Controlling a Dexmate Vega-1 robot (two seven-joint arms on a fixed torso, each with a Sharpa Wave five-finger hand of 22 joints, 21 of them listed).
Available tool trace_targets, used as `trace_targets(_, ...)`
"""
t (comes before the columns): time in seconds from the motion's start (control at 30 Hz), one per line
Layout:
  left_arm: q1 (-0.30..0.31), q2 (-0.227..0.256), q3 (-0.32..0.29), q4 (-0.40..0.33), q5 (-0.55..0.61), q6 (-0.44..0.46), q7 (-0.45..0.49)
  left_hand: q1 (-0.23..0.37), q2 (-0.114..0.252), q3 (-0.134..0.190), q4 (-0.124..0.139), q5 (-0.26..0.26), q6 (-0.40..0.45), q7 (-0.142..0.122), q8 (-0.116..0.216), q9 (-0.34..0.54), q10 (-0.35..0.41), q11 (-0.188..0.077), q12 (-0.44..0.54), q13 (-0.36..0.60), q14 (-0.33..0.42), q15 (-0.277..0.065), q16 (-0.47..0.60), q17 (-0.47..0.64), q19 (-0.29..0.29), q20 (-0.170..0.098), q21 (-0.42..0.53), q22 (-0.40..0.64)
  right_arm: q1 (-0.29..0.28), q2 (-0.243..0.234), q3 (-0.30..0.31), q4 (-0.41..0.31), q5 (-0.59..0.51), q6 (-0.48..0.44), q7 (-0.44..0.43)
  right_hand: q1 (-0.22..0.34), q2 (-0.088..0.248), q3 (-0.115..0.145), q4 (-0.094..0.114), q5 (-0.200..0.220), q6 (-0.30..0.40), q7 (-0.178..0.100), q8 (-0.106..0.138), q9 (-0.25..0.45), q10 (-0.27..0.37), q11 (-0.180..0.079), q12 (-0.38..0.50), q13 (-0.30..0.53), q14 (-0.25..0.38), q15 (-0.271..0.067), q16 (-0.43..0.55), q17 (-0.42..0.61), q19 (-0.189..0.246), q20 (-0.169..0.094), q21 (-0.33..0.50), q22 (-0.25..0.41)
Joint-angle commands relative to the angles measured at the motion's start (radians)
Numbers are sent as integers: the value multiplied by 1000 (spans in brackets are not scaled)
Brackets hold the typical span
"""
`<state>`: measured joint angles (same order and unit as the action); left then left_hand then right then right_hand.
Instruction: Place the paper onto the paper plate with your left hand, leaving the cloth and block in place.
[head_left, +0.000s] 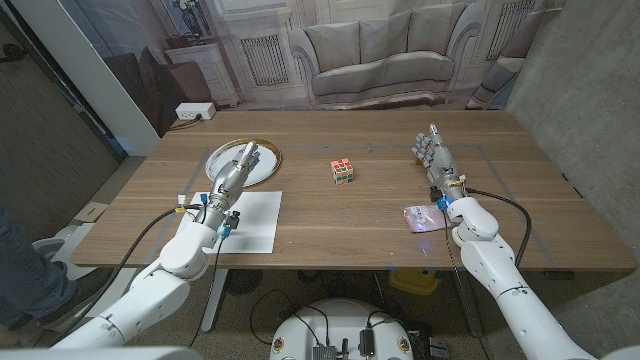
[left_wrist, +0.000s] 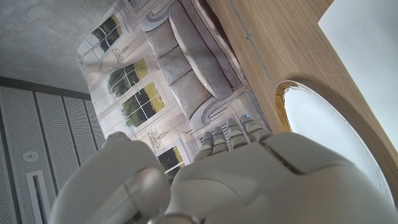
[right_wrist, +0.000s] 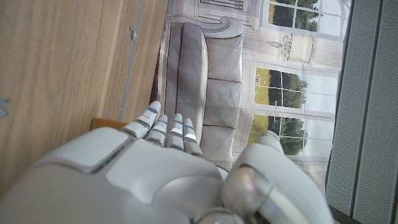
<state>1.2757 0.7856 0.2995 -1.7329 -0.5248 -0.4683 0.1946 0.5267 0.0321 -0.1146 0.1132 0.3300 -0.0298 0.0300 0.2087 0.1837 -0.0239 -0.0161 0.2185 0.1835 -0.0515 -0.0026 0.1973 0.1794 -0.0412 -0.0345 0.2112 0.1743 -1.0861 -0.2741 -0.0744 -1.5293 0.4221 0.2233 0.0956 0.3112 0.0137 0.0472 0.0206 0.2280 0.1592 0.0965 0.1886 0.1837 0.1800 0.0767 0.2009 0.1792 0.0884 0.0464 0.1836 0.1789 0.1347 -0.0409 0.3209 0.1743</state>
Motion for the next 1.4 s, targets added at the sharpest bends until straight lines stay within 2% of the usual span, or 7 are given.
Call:
trace_targets(0.03,57,59,-4,-40,17,-17,80,9,2,-7,-4,6,11,2,10,4,15,0,6,5,9,1,6,4,7,-19,5,5,-17,1,-1,-9,3,2,-2,4,6,-4,-1,-6,8,-2,6,3,8,3,8,4,9,-1,5,4,10,-15,-4,4)
trace_targets(0.67,116,122,-17,-60,80,-27,207,18,4,-12,-8,11,35,0,13,5,36,-4,7,5,36,-3,9,5,32,-24,9,5,-31,2,-6,-40,-3,-9,-22,4,7,-6,-1,-7,8,-3,6,3,7,2,8,4,10,1,5,4,12,-15,-10,4)
trace_targets(1.4,165,162,-25,-75,129,-38,306,28,7,-16,-12,17,57,-2,15,5,59,-5,10,5,56,-7,9,5,51,-21,11,5,-53,10,-2,-56,26,1,-6,5,9,-9,-2,-8,9,-4,6,3,8,2,8,4,11,-1,5,4,15,-13,-19,5)
